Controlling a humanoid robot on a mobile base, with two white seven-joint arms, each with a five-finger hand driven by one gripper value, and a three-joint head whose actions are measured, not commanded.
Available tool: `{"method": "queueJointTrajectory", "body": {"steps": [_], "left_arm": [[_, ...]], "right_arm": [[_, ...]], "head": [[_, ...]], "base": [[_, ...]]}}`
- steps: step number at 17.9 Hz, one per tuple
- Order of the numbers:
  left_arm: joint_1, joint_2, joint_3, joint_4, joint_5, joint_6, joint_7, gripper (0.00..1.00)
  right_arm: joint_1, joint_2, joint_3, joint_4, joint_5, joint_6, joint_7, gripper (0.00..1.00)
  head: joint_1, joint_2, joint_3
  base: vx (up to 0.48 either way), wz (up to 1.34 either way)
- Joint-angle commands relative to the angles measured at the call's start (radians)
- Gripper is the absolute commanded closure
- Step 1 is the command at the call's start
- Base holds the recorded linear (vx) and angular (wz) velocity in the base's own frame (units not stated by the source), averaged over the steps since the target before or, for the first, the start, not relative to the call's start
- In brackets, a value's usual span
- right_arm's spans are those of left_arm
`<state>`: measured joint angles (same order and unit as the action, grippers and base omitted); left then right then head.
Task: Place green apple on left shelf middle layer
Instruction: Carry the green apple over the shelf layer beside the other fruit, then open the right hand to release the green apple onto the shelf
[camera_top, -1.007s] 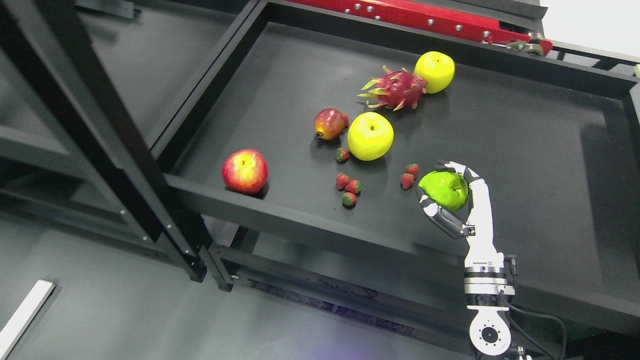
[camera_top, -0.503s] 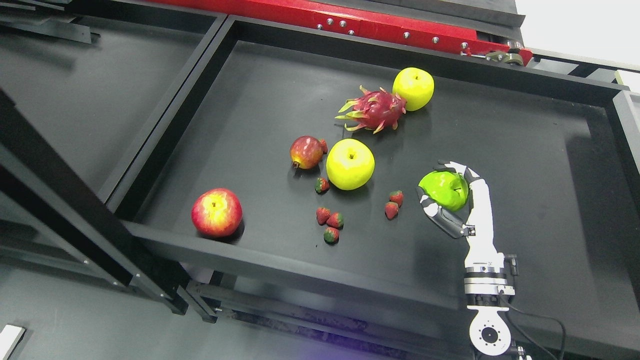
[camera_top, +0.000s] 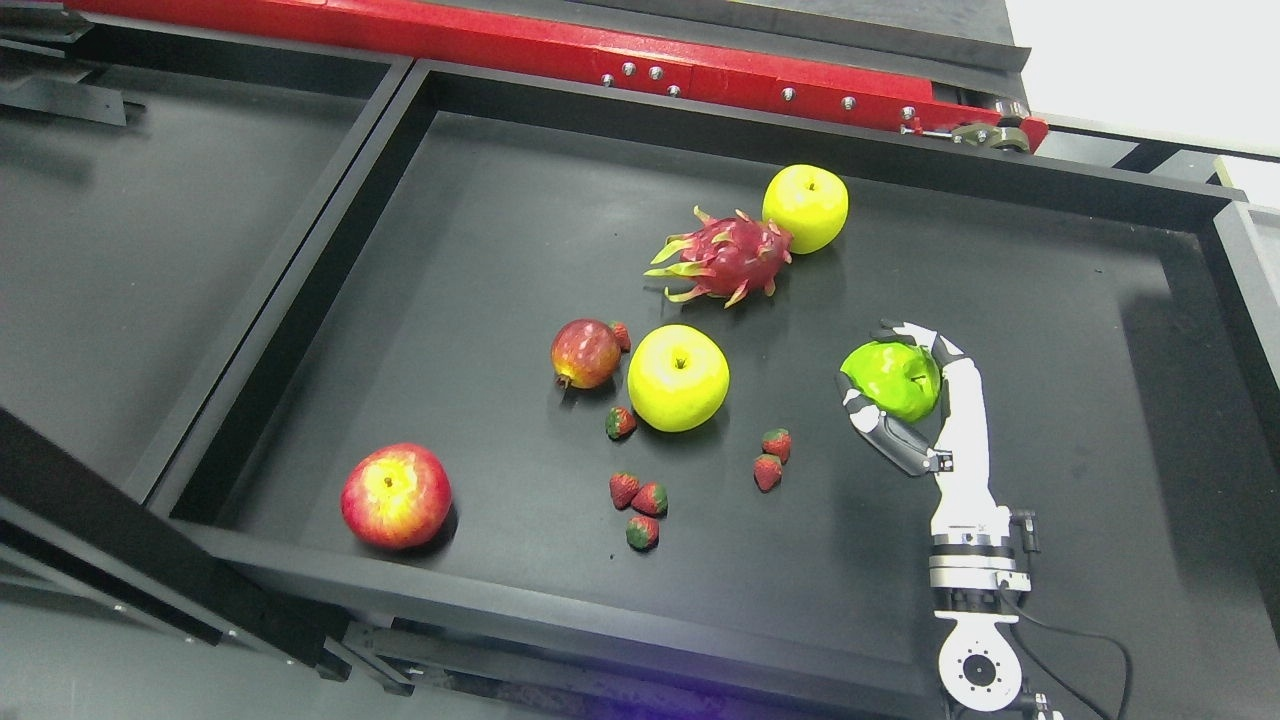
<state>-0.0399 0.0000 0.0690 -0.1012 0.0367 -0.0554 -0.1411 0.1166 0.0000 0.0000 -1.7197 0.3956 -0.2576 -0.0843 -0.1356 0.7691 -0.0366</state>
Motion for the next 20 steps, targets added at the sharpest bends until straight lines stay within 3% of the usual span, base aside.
{"method": "queueJointTrajectory", "body": {"steps": [1, 6, 10, 13, 14, 15, 16, 17, 20], "left_arm": [[0.0, 0.017, 0.0, 0.0, 0.0, -0.001, 0.0, 0.0], [0.0, 0.017, 0.0, 0.0, 0.0, -0.003, 0.0, 0.0], [0.0, 0.017, 0.0, 0.0, 0.0, -0.003, 0.0, 0.0], [0.0, 0.017, 0.0, 0.0, 0.0, -0.003, 0.0, 0.0], [0.0, 0.017, 0.0, 0.0, 0.0, -0.001, 0.0, 0.0], [0.0, 0.017, 0.0, 0.0, 0.0, -0.001, 0.0, 0.0], [0.0, 0.017, 0.0, 0.0, 0.0, -0.003, 0.0, 0.0], [0.0, 0.017, 0.0, 0.0, 0.0, -0.003, 0.0, 0.0], [0.0, 0.017, 0.0, 0.0, 0.0, -0.001, 0.0, 0.0]], "right_arm": [[-0.003, -0.017, 0.023, 0.006, -0.001, 0.012, 0.008, 0.98], [-0.093, -0.017, 0.038, 0.179, -0.001, 0.126, 0.049, 0.97], [-0.129, -0.017, 0.04, 0.229, 0.002, 0.133, 0.054, 0.96], [-0.169, -0.017, 0.037, 0.291, 0.0, 0.162, 0.055, 0.88], [-0.17, -0.017, 0.037, 0.296, -0.004, 0.172, 0.055, 0.8], [-0.17, -0.017, 0.038, 0.296, -0.029, 0.187, 0.055, 0.56], [-0.172, -0.017, 0.038, 0.296, -0.055, 0.196, 0.055, 0.11], [-0.17, -0.017, 0.038, 0.296, -0.075, 0.199, 0.055, 0.0], [-0.17, -0.017, 0.037, 0.296, -0.087, 0.201, 0.055, 0.0]], "head": [[0.0, 0.0, 0.0], [0.0, 0.0, 0.0], [0.0, 0.0, 0.0], [0.0, 0.0, 0.0], [0.0, 0.0, 0.0], [0.0, 0.0, 0.0], [0.0, 0.0, 0.0], [0.0, 0.0, 0.0], [0.0, 0.0, 0.0]], "base": [[0.11, -0.08], [0.08, -0.08], [0.037, -0.04], [0.016, 0.0], [0.0, 0.0], [0.0, 0.0], [-0.006, 0.01], [0.0, 0.0], [0.0, 0.0]]}}
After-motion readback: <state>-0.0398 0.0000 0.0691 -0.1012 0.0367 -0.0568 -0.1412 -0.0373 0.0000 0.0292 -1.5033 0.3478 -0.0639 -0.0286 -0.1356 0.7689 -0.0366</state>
